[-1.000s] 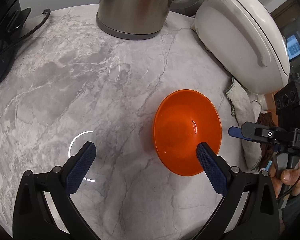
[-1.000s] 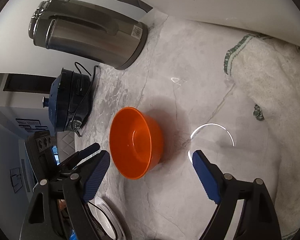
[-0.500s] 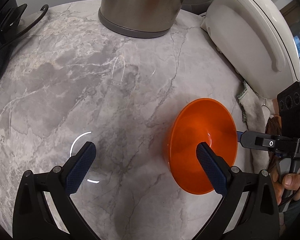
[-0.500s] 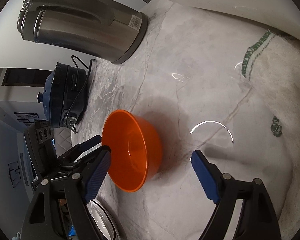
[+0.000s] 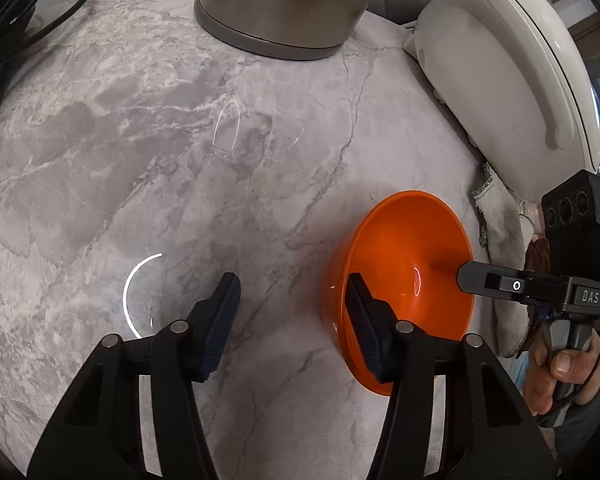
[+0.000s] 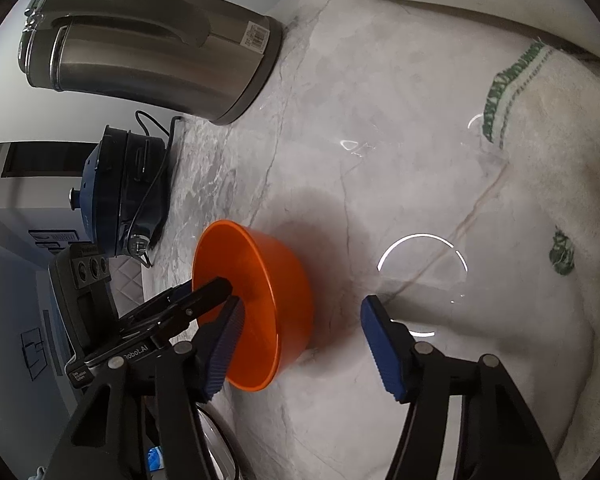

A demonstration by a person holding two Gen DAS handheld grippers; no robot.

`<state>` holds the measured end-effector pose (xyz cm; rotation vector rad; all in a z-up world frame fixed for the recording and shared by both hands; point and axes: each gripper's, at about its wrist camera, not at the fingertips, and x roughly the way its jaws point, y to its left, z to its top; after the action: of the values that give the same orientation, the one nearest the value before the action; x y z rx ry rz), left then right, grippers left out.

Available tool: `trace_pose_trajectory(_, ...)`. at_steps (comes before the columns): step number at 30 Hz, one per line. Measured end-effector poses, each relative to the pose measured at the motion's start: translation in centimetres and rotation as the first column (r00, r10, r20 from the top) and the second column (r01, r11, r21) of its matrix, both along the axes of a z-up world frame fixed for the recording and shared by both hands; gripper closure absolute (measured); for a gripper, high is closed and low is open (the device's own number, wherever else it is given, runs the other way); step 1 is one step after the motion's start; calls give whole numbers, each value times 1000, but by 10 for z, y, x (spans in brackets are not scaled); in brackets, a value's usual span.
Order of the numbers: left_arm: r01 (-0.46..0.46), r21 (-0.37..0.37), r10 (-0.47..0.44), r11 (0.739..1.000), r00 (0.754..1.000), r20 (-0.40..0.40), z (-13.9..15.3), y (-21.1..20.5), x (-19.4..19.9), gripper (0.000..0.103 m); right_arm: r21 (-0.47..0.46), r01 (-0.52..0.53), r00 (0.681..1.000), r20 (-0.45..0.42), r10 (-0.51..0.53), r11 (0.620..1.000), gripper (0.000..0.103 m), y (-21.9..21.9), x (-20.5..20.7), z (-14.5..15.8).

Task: Organize plates and bowls
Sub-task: 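Move both grippers to the orange bowl and close on its rim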

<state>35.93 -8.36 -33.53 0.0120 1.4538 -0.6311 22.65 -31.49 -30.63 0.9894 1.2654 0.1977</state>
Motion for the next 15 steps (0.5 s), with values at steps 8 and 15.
trace_pose_trajectory(8, 12, -3, -12, 1000, 1000, -10, 0, 0, -2, 71, 12, 4, 1000, -20, -4, 1000, 56, 1, 2, -6)
trace_pose_trajectory(15, 44, -22, -45, 999, 999, -14, 4, -14, -6, 94, 37, -2, 1000, -7, 2, 999, 79, 5, 7, -6)
